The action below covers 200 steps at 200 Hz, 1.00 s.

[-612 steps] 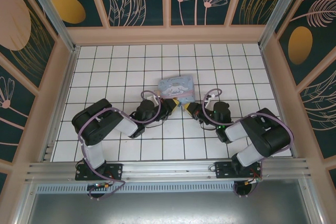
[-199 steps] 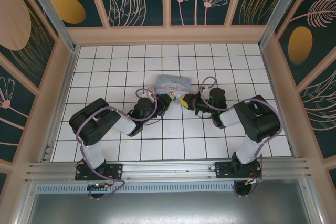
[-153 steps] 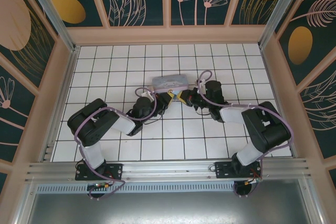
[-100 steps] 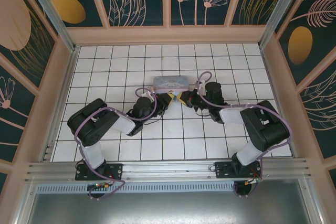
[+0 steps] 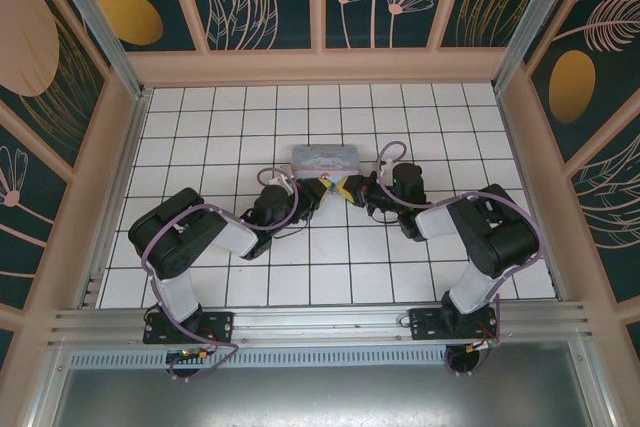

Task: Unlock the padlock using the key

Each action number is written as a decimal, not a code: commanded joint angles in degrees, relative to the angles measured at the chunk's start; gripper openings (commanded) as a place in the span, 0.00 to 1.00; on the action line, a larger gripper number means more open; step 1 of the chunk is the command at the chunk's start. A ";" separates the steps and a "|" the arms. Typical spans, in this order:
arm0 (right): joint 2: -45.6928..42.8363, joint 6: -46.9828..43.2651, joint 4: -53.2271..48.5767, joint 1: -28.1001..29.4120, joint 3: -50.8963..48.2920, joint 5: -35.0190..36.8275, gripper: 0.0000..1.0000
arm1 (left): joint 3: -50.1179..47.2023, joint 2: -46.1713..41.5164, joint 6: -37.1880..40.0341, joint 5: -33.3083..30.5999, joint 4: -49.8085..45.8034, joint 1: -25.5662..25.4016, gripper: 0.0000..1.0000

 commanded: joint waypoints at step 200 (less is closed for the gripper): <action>-27.41 -26.48 -38.91 -1.15 -7.26 7.78 0.92 | 2.45 -1.66 4.88 3.05 -8.14 -3.12 0.00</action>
